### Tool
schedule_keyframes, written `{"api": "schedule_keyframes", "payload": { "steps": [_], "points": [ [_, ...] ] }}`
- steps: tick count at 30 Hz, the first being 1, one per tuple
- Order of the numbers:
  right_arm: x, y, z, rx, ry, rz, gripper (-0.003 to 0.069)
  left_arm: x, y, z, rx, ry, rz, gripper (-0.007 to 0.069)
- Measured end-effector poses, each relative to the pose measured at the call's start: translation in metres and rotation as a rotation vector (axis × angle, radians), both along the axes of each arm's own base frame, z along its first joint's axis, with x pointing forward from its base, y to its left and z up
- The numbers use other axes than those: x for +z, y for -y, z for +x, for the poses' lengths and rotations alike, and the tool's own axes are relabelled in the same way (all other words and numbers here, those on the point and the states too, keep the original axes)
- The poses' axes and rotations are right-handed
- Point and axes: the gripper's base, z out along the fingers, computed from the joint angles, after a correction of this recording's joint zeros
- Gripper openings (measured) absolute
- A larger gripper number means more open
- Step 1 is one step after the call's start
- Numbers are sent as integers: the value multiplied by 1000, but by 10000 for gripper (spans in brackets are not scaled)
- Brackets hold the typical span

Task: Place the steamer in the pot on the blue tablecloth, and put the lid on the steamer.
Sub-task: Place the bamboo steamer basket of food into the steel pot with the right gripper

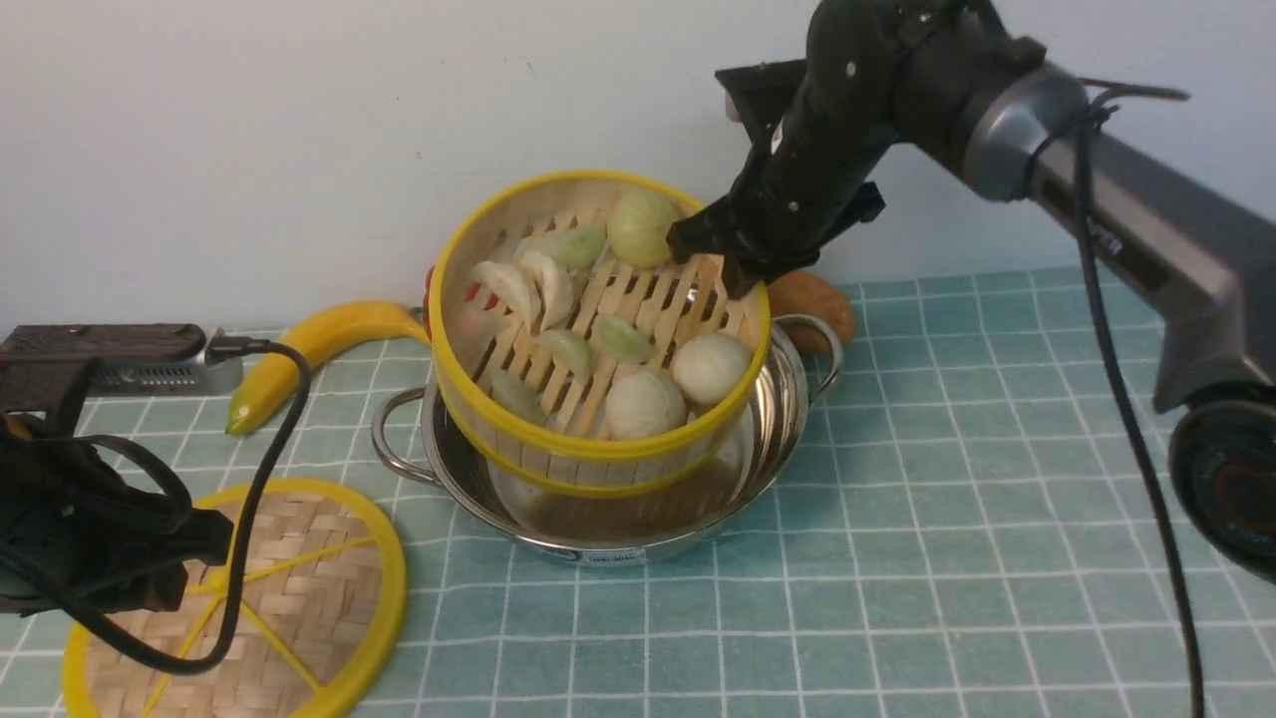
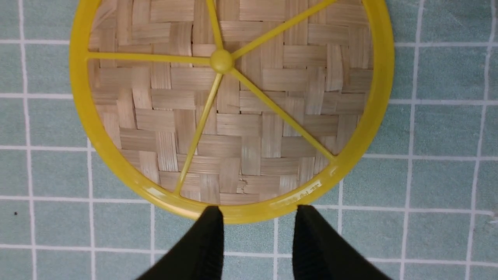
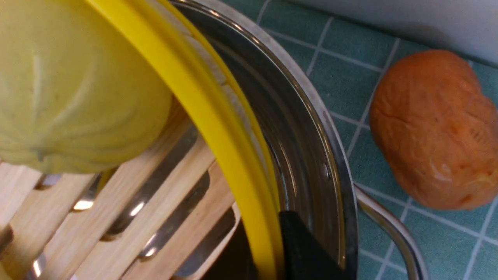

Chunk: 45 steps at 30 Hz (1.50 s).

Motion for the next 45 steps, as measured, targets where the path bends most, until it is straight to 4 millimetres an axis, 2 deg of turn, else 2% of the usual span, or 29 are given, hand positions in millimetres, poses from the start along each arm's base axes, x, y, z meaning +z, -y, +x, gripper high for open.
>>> {"api": "schedule_keyframes", "payload": {
  "steps": [6, 9, 19, 25, 27, 29, 30, 31, 33, 34, 35, 37, 39, 41, 42, 43, 44, 45],
  "points": [
    [-49, -3, 9, 0, -74, -57, 54, 0, 0, 0, 0, 0, 0, 243],
    [-61, -3, 10, 0, -94, -68, 54, -1, 0, 0, 0, -3, 0, 243],
    [-61, -4, 11, -3, -93, -61, 77, 0, 0, 4, -1, 34, 1, 243],
    [-58, -7, 12, -4, -84, -29, 219, 0, 0, 7, -2, 62, 2, 243],
    [-52, -8, 13, -4, -69, -11, 304, -1, 0, 11, -3, 78, 2, 243],
    [-49, -8, 13, -4, -59, -4, 335, -3, 0, 13, -3, 82, 2, 243],
    [-38, -8, 13, -3, -35, 10, 384, -6, 0, 16, -4, 79, 2, 243],
    [-32, -8, 13, -3, -23, 16, 398, -8, 0, 18, -4, 79, 2, 243],
    [-5, -7, 9, -2, 26, 41, 444, -15, -1, 23, -4, 59, 1, 243],
    [-2, -6, 9, -2, 32, 43, 447, -17, -1, 24, -4, 55, 1, 243],
    [20, -4, 4, 2, 72, 61, 463, -23, -1, 28, -5, 44, 0, 243],
    [50, 0, -4, 7, 125, 85, 473, -30, -1, 33, -5, 33, -1, 243],
    [105, 9, -23, 9, 223, 133, 482, -42, -1, 41, -7, 18, -1, 243],
    [150, 19, -44, 17, 305, 177, 484, -51, -2, 47, -2, 11, -1, 243],
    [160, 21, -49, 20, 325, 187, 484, -52, -2, 47, -1, 11, -1, 243],
    [199, 32, -72, 35, 408, 220, 484, -58, -2, 52, 2, 8, -2, 243],
    [203, 33, -75, 36, 417, 225, 484, -60, -2, 52, 4, 4, -2, 243],
    [240, 46, -101, 54, 504, 251, 484, -65, -2, 56, 4, -1, 0, 243]
  ]
}}
